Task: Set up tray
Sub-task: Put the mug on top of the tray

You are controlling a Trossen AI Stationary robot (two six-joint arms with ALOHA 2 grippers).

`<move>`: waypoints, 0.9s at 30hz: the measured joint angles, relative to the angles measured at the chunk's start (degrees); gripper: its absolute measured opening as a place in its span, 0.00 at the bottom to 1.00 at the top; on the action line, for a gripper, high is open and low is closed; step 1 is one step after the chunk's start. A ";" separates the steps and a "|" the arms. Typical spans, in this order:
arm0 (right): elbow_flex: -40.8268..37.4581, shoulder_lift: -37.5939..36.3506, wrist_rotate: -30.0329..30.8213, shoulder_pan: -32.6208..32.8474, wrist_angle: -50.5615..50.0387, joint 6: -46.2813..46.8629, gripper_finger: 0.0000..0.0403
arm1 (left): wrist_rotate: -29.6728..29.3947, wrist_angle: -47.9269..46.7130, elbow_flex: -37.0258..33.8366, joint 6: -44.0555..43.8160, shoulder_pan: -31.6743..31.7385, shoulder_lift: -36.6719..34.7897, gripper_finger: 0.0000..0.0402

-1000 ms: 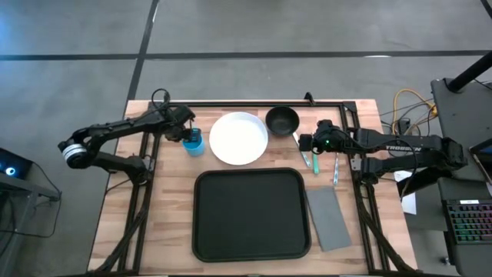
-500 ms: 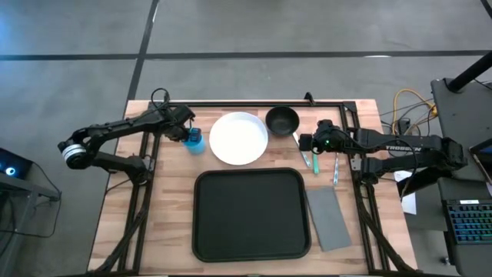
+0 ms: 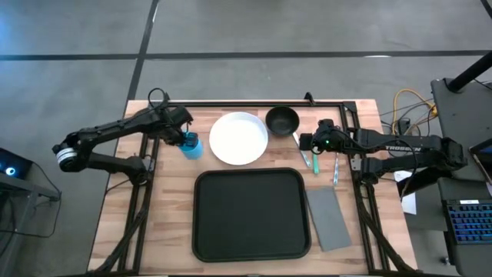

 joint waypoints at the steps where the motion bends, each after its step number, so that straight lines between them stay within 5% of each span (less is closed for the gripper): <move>1: -0.09 -0.01 0.00 0.00 0.02 0.00 0.57 | 0.39 -1.04 0.62 -1.76 -1.51 -0.95 0.00; 12: -0.86 0.01 0.31 0.00 0.03 -3.14 0.57 | -4.44 -1.48 3.38 -34.83 -27.38 -4.91 0.00; 19: -0.86 0.01 0.43 0.00 0.05 -4.27 0.57 | -7.26 0.45 4.75 -56.15 -44.05 3.81 0.00; 27: -0.89 0.01 1.51 -0.41 0.06 -7.65 0.57 | -8.53 0.29 11.06 -69.27 -51.30 16.76 0.01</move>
